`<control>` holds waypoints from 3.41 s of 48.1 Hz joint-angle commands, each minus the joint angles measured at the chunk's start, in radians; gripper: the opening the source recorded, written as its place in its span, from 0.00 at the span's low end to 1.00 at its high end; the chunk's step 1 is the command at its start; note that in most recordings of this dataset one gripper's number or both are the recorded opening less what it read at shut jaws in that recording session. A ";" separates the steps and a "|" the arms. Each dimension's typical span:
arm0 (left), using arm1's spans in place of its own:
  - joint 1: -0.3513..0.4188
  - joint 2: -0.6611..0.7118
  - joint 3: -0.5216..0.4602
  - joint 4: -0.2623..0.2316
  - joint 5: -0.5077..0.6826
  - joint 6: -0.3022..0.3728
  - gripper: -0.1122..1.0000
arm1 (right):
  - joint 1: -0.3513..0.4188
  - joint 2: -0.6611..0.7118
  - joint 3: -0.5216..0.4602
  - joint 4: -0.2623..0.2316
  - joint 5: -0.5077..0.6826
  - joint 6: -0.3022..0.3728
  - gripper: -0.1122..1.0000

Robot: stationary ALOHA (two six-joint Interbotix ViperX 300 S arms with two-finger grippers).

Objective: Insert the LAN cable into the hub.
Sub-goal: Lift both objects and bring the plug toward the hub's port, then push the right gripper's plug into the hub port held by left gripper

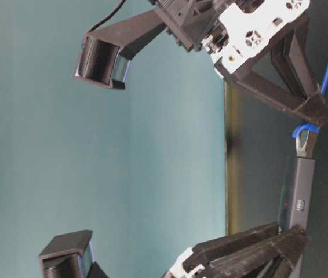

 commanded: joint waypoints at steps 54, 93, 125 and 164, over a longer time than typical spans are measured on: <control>0.009 0.066 -0.235 0.005 0.298 0.121 0.35 | 0.005 0.025 -0.091 -0.032 0.084 -0.028 0.22; 0.002 0.087 -0.219 0.005 0.196 0.109 0.35 | -0.015 0.043 -0.176 -0.032 0.109 -0.080 0.22; 0.015 0.117 -0.268 0.005 0.183 0.150 0.35 | -0.040 0.044 -0.209 -0.041 0.149 -0.084 0.22; -0.003 0.087 -0.199 0.005 0.196 0.133 0.35 | -0.041 0.043 -0.207 -0.078 0.210 -0.081 0.22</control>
